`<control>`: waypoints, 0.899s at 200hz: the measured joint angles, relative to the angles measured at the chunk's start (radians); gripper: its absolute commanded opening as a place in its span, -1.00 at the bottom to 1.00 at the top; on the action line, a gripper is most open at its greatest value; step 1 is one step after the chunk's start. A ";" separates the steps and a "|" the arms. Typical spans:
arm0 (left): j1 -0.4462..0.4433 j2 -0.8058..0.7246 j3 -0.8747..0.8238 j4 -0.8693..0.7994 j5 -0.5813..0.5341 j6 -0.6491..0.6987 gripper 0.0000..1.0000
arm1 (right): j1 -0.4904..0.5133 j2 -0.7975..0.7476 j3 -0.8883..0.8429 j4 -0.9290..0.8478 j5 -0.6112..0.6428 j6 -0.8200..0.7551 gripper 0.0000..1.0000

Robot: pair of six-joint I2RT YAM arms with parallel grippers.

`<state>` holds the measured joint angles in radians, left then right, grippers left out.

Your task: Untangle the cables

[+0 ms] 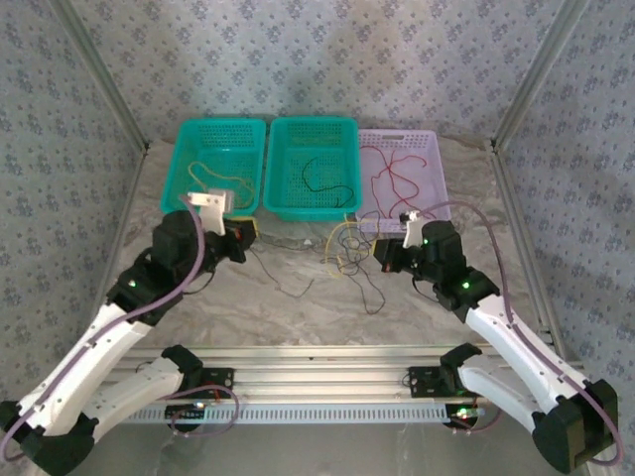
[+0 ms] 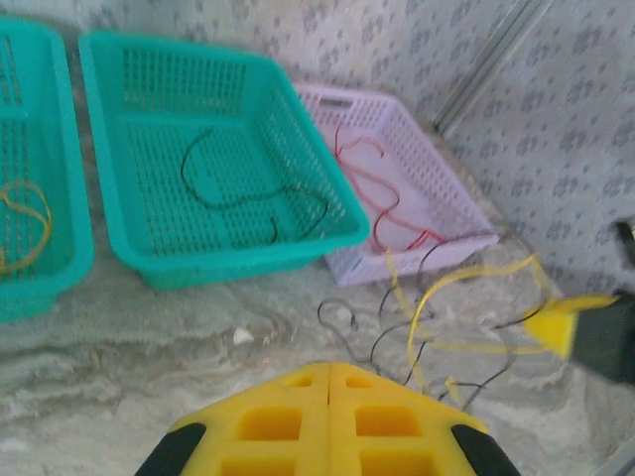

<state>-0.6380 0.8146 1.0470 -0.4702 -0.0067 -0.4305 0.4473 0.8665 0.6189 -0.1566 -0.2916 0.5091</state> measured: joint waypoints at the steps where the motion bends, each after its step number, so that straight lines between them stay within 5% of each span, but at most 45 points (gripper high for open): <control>1: 0.000 0.002 0.007 -0.004 -0.001 0.000 -1.00 | -0.001 0.000 -0.002 0.001 0.000 0.000 -1.00; 87: 0.000 0.391 0.826 -0.176 -0.010 0.126 -1.00 | -0.077 0.053 -0.166 0.079 -0.012 0.032 -1.00; 142: 0.011 0.712 1.198 -0.231 -0.021 0.239 -1.00 | -0.077 -0.013 -0.166 0.079 -0.047 0.034 -1.00; 180: 0.060 0.932 1.307 -0.219 -0.057 0.299 -1.00 | -0.077 -0.096 -0.145 0.024 -0.070 0.034 -1.00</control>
<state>-0.5777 1.7470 2.3535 -0.6888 -0.0639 -0.1314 0.3706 0.7704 0.4736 -0.1329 -0.3618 0.5426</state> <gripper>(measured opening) 0.049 0.053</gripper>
